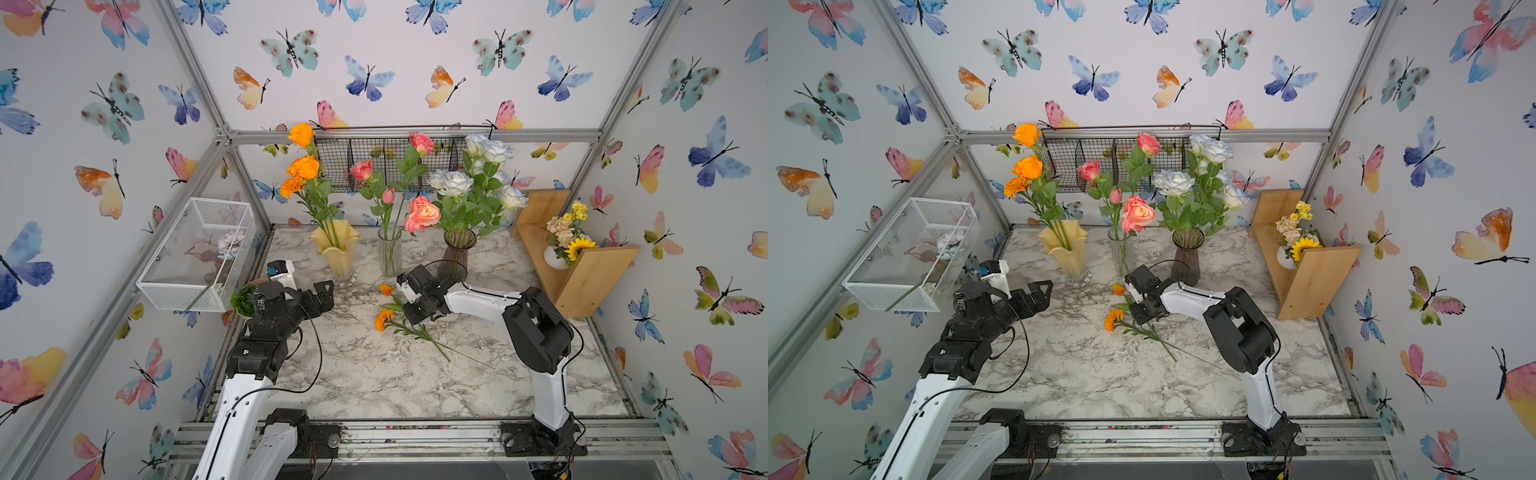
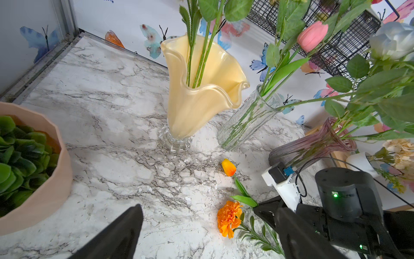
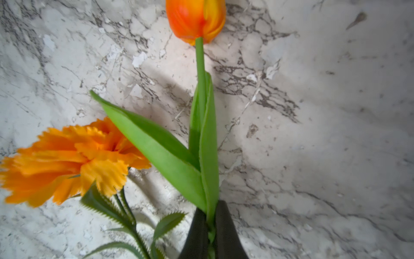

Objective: Arrange the flowers in different vases according to their colors
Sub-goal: Pick up the flower at the center of the board.

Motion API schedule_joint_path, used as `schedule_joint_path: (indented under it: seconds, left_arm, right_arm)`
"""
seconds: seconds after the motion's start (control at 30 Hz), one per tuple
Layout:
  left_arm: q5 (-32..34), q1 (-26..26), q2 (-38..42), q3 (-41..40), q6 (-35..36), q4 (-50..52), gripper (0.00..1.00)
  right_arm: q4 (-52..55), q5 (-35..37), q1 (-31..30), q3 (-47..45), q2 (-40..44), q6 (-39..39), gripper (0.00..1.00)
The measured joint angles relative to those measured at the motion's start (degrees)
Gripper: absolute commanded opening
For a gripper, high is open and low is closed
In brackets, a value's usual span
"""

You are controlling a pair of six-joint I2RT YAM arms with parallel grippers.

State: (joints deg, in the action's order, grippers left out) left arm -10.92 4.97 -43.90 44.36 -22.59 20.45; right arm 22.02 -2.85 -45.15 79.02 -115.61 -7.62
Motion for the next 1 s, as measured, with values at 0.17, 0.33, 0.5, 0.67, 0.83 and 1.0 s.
schedule_joint_path:
  seconds: [0.17,0.33,0.5,0.67,0.83,1.0]
  left_arm:
    - [-3.3,0.0,-0.4,-3.3,-2.5,-1.8,0.99]
    - [-7.6,0.0,-1.7,-7.4,-6.8,-5.7,0.99]
    - [-11.7,0.7,-2.4,-10.1,-12.9,-12.6,0.99]
    - [-12.6,4.7,-2.6,-10.8,-18.6,-20.6,0.99]
    - [-11.0,12.2,-3.9,-9.4,-20.7,-24.9,0.99]
    - [-7.5,18.2,-7.5,-7.0,-21.3,-26.9,0.82]
  right_arm:
    - [-4.7,2.6,-1.0,-3.1,5.8,3.8,0.02]
    - [-13.6,3.3,-2.5,-8.1,14.6,8.4,0.02]
    - [-21.6,1.1,-3.3,-10.7,18.6,11.5,0.02]
    - [-23.3,-3.0,-3.9,-9.7,18.8,11.2,0.02]
    - [-23.2,-6.1,-4.7,-7.4,19.1,9.2,0.02]
    - [-22.9,-7.5,-6.4,-7.1,21.3,8.1,0.02]
